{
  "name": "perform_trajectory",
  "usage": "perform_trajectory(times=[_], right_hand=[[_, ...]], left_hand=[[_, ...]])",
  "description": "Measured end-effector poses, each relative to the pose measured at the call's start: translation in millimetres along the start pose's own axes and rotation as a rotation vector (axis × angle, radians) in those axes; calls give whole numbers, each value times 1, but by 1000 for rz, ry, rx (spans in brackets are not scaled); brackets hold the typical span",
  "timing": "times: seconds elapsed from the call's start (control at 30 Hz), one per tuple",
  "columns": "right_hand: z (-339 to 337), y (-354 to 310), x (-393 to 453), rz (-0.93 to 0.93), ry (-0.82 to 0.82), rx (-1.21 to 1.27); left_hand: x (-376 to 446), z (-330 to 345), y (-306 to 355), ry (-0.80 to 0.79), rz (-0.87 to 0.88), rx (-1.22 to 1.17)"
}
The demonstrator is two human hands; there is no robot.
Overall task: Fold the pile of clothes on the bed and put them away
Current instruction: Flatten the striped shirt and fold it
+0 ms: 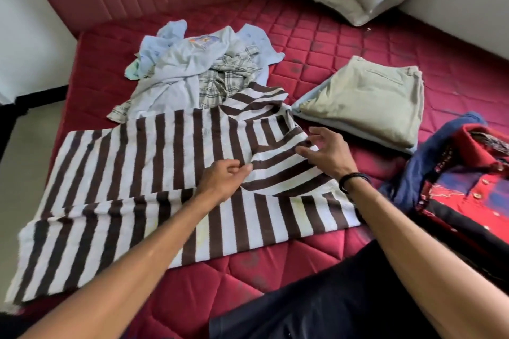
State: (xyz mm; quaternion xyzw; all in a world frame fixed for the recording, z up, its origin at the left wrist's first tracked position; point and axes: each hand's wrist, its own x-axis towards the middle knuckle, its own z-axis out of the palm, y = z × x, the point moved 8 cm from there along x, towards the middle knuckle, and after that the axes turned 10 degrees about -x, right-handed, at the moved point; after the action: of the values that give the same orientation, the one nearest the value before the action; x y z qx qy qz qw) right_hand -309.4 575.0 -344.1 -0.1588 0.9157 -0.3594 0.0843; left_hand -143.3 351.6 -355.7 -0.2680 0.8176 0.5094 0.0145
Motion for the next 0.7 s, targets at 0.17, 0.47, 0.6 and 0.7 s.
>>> perform_trajectory(times=[0.17, 0.47, 0.6, 0.7], right_hand=[[23, 22, 34, 150, 77, 104], [16, 24, 44, 174, 59, 47], [-1, 7, 40, 77, 111, 68], [-15, -1, 31, 21, 52, 209]], left_hand=[[50, 37, 21, 23, -201, -320], [75, 39, 15, -14, -361, -521], [76, 36, 23, 33, -306, -505], [70, 27, 42, 48, -115, -478]])
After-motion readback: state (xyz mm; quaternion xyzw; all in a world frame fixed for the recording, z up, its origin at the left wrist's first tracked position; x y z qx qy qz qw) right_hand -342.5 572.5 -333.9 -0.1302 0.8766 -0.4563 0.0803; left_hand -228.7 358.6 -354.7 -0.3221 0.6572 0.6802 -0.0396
